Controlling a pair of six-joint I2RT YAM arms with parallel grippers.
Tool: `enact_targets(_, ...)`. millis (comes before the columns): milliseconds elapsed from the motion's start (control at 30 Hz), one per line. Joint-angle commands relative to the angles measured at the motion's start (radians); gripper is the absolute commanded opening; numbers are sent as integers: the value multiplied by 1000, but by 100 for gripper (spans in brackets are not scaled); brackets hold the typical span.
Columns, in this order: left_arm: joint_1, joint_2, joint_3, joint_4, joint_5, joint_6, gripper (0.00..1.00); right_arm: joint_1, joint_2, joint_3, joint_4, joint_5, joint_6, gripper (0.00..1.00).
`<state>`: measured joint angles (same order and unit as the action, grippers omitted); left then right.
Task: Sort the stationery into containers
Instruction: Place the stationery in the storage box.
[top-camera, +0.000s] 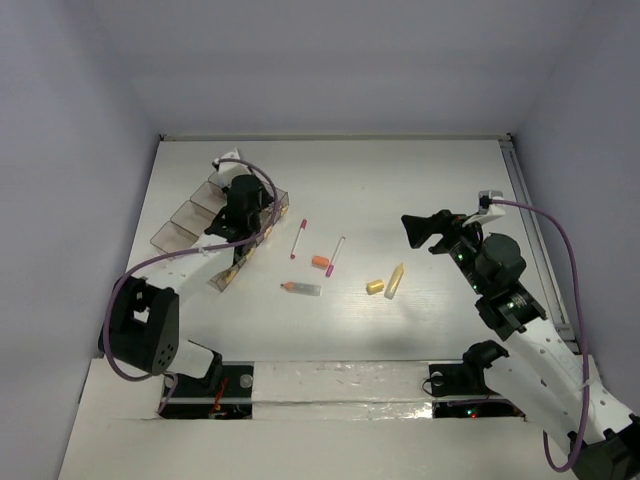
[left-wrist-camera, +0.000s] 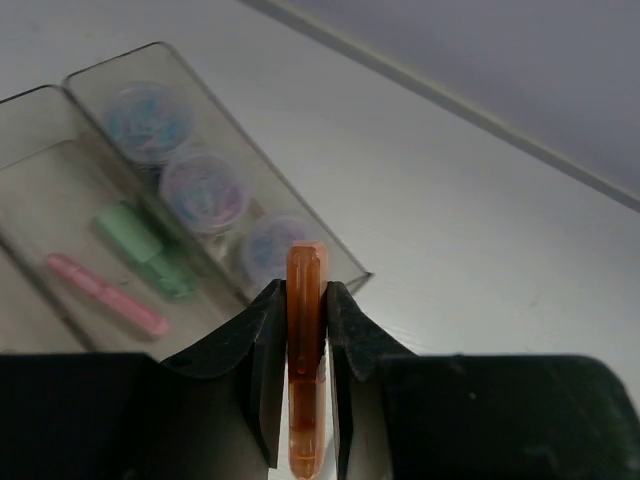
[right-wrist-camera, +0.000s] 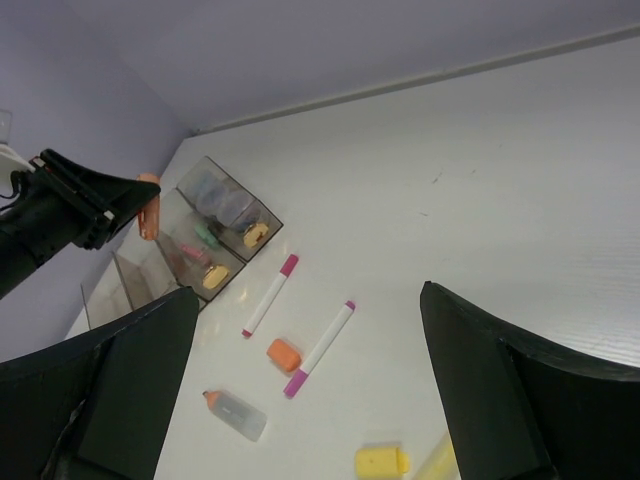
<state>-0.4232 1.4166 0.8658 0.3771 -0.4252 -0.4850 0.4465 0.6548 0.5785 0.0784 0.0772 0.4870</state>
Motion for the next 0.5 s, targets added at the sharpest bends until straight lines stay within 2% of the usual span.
enact_targets(0, 70, -28, -53, 9, -3, -52, 0, 6, 0, 15, 44, -20, -2, 98)
enact_targets(133, 149, 5, -45, 17, 8, -64, 0, 6, 12, 20, 41, -28, -4, 98)
enact_targets(467, 204, 100, -59, 42, -26, -110, 0, 6, 25, 23, 41, -28, -8, 98)
